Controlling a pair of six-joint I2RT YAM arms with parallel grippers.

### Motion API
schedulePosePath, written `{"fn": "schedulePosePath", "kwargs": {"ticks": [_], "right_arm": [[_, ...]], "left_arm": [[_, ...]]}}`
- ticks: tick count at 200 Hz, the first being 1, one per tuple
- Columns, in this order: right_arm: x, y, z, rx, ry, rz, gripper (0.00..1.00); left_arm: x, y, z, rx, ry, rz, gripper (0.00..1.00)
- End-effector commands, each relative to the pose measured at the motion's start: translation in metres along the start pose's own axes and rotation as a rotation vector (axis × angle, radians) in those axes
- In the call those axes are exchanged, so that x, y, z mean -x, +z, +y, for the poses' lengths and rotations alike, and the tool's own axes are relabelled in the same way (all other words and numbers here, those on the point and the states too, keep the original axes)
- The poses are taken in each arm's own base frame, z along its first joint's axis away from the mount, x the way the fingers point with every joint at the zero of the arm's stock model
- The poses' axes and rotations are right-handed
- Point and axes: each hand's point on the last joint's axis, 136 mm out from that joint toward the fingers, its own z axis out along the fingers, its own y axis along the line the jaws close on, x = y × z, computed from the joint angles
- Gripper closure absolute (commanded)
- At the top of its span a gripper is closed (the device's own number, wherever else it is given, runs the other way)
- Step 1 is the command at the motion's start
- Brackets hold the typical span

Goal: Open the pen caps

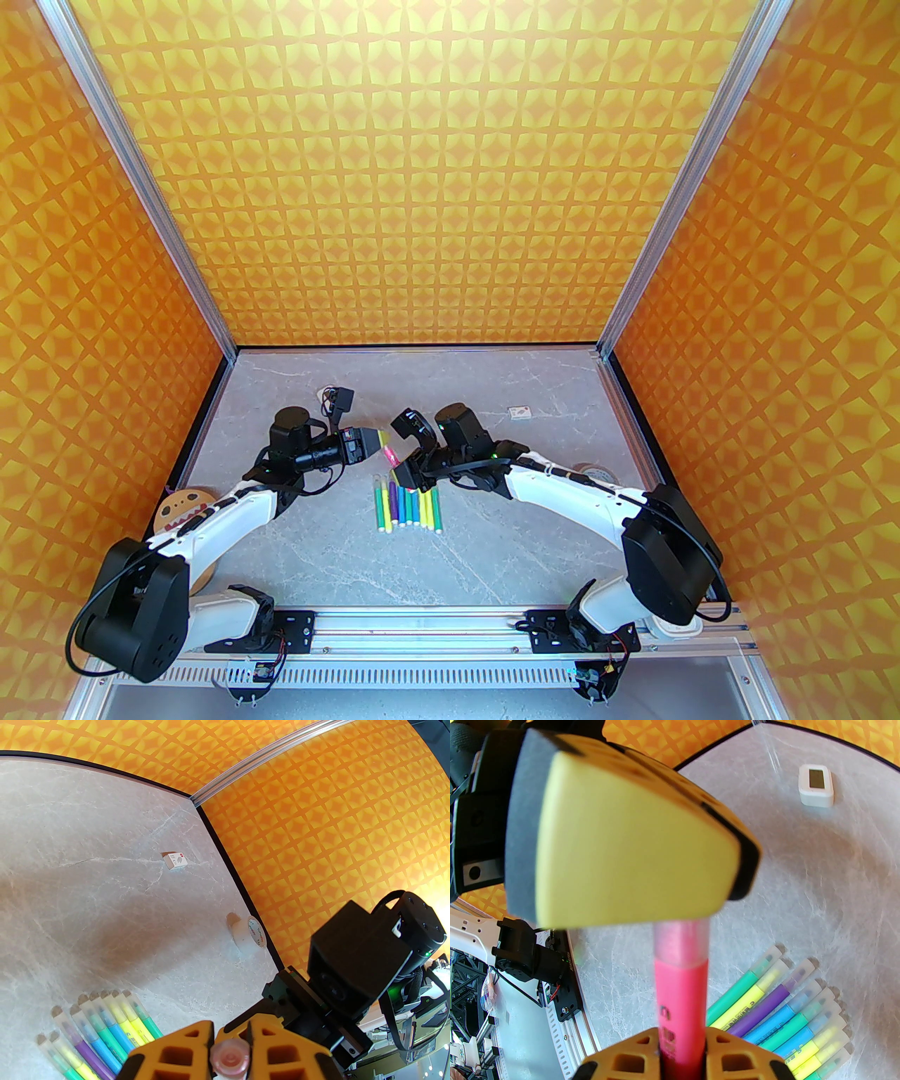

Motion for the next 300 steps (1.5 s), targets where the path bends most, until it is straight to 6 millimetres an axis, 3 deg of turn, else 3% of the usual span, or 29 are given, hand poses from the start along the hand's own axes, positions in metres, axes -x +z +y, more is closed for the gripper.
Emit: {"fn": "schedulePosePath", "kwargs": {"ticks": [1, 71, 99, 120, 160, 191, 221, 253, 300], "right_arm": [[-0.040, -0.006, -0.002, -0.002, 0.055, 0.112, 1.00], [-0.064, -0.012, 0.004, 0.032, 0.039, 0.168, 1.00], [-0.059, -0.017, -0.004, -0.023, 0.022, 0.149, 1.00], [-0.049, -0.026, -0.030, -0.153, 0.045, 0.116, 1.00], [-0.039, -0.054, -0.107, -0.502, 0.110, 0.121, 1.00], [-0.031, -0.072, -0.144, -0.717, 0.044, 0.216, 1.00], [-0.026, -0.085, -0.176, -0.842, 0.015, 0.248, 1.00], [-0.037, -0.101, -0.216, -0.936, 0.051, 0.308, 1.00], [-0.048, -0.118, -0.257, -0.973, 0.106, 0.341, 1.00]], "left_arm": [[0.052, -0.017, 0.001, 0.096, 0.050, -0.197, 1.00], [0.074, -0.030, 0.007, 0.159, 0.024, -0.306, 1.00], [0.074, -0.030, 0.009, 0.183, 0.032, -0.288, 1.00], [0.068, -0.036, 0.028, 0.333, 0.051, -0.223, 1.00], [0.045, -0.061, 0.075, 0.661, 0.092, -0.058, 1.00], [0.027, -0.074, 0.102, 0.813, 0.107, 0.081, 1.00], [0.016, -0.085, 0.130, 0.956, 0.105, 0.193, 1.00], [0.010, -0.090, 0.153, 1.036, 0.105, 0.256, 1.00], [0.003, -0.094, 0.190, 1.105, 0.058, 0.342, 1.00]]}}
